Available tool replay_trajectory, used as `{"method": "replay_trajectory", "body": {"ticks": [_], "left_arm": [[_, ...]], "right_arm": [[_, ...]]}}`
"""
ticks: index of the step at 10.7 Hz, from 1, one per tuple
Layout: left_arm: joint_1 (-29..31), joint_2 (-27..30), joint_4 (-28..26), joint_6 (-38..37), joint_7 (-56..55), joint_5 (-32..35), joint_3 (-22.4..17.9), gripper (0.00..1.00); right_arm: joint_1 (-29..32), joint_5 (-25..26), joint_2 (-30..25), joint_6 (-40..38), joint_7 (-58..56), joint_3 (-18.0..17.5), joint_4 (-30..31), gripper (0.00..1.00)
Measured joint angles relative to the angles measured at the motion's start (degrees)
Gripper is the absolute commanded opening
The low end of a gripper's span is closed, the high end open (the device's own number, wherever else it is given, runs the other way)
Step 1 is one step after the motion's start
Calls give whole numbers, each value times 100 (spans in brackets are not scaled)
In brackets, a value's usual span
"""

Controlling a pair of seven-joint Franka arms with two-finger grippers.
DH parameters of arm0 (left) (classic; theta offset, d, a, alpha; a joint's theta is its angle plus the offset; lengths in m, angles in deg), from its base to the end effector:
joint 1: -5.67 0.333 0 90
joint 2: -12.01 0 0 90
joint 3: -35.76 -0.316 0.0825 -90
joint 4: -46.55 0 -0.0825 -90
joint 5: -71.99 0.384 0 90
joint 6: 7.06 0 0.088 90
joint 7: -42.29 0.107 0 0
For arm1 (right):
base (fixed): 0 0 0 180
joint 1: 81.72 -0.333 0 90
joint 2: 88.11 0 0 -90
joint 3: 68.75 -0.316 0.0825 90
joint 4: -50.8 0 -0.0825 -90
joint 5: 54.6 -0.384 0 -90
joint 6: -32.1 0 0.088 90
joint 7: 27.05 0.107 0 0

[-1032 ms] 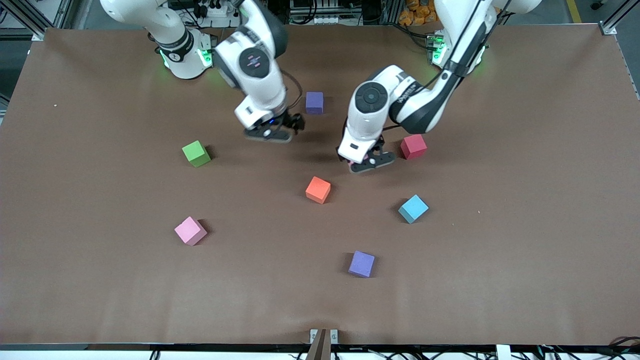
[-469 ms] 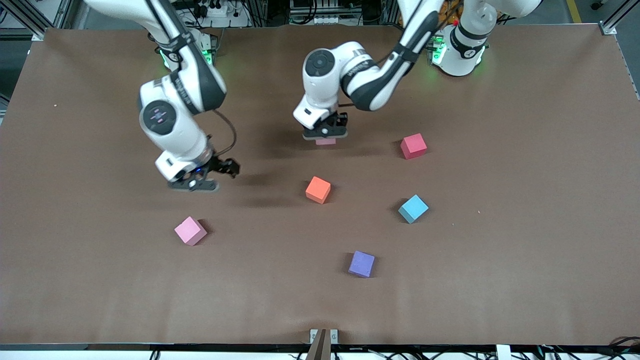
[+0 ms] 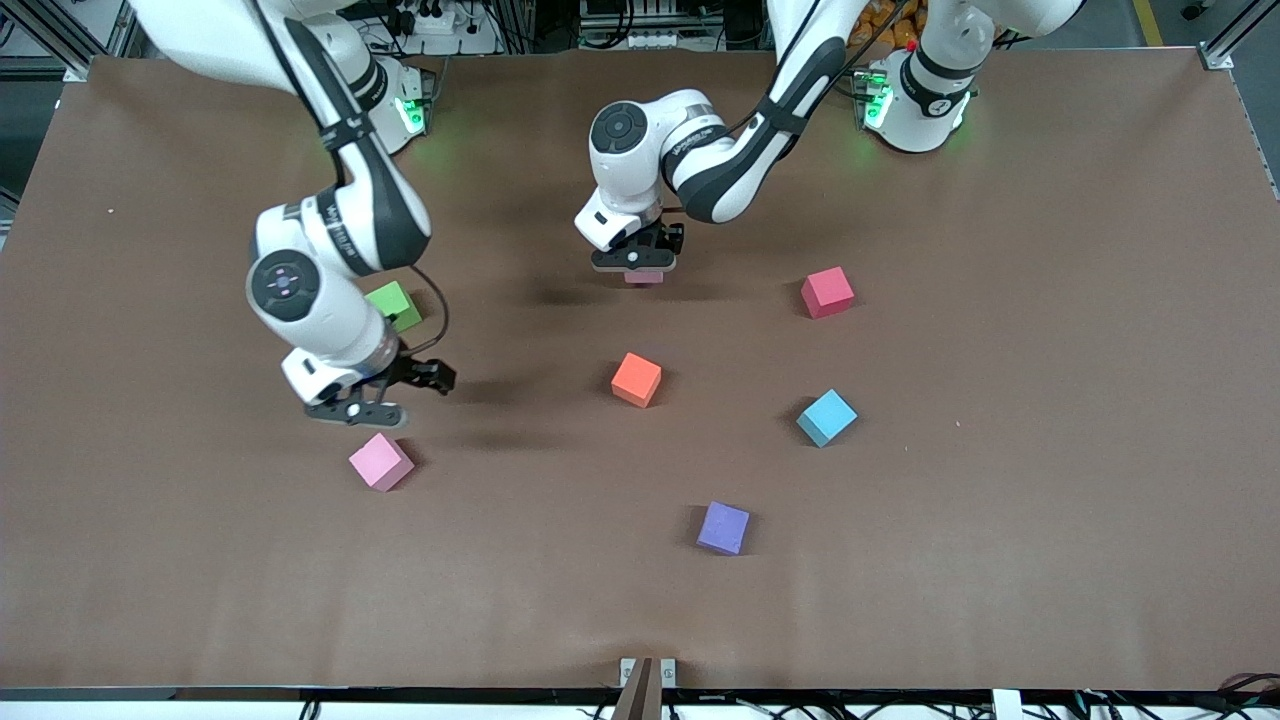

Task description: Arrange blocks into number 1

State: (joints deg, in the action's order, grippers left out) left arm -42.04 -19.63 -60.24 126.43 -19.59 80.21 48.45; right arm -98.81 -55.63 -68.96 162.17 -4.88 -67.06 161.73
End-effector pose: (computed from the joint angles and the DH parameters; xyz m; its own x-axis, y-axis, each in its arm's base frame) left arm 0.3207 -0.5452 0.2196 0.9977 -0.0475 -0.0485 -0.0500 -0.9974 -0.0512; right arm 0.5940 0.1649 0.3134 0.9918 -0.1277 -0.0015 -0.1278 -0.9918 -0.0038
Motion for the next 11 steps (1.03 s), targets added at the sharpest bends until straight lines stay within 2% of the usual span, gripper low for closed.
{"method": "replay_trajectory", "body": {"ticks": [5,11], "left_arm": [[-18,-146,40,119,134,0,61,0],[-39,-323,45,149,132,0,267,0]], "right_arm": [[501,1,12,-20,-275,-1,-17,100],[513,2,11,-60,-279,-66,-86,100]]}}
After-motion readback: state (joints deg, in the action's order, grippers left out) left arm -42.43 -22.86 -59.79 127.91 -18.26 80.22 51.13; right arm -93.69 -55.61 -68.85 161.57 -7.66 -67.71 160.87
